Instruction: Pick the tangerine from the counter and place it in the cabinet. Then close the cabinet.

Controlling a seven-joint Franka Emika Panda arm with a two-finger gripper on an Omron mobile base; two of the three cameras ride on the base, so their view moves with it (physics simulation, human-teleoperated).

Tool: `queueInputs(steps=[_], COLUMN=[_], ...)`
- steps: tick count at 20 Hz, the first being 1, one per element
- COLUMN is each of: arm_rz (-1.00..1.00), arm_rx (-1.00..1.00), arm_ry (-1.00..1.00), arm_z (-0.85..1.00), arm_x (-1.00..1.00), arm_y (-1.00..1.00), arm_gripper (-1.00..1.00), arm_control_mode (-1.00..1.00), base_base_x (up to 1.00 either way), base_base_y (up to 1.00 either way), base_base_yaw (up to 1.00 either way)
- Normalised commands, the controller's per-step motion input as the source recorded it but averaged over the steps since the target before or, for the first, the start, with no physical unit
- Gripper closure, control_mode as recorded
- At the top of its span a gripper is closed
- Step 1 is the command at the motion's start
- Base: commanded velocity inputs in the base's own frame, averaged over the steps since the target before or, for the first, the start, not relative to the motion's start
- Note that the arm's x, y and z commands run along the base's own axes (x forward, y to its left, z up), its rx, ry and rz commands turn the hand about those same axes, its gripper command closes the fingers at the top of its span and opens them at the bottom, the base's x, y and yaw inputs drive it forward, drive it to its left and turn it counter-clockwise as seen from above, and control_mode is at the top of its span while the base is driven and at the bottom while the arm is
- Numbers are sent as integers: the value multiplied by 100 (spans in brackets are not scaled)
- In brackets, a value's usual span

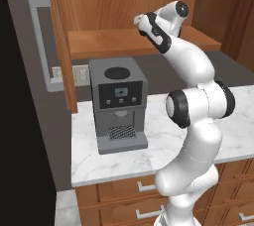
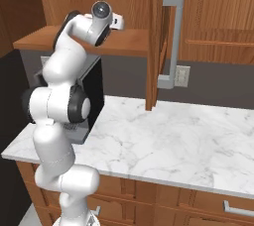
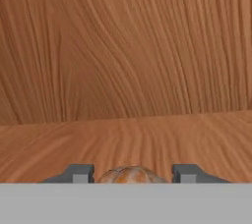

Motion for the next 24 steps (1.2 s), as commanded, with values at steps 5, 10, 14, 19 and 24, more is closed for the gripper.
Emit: queueInputs(steps=[5, 10, 14, 19, 24], arm_rz=[6, 3, 0, -8, -11], arm_rx=[-3, -13, -30, -24, -6], arm_ry=[0, 0, -3, -28, -28], arm_z=[-38, -47, -69, -79, -52], arm_x=[62, 35, -31, -97, -75], arm_y=[0, 15, 49, 30, 4], arm_gripper=[100, 100, 100, -100, -100], arm_control_mode=[-100, -100, -100, -100, -100], base_base_x=[0, 0, 0, 0, 0], base_base_y=[0, 0, 0, 0, 0], base_base_yaw=[0, 0, 0, 0, 0])
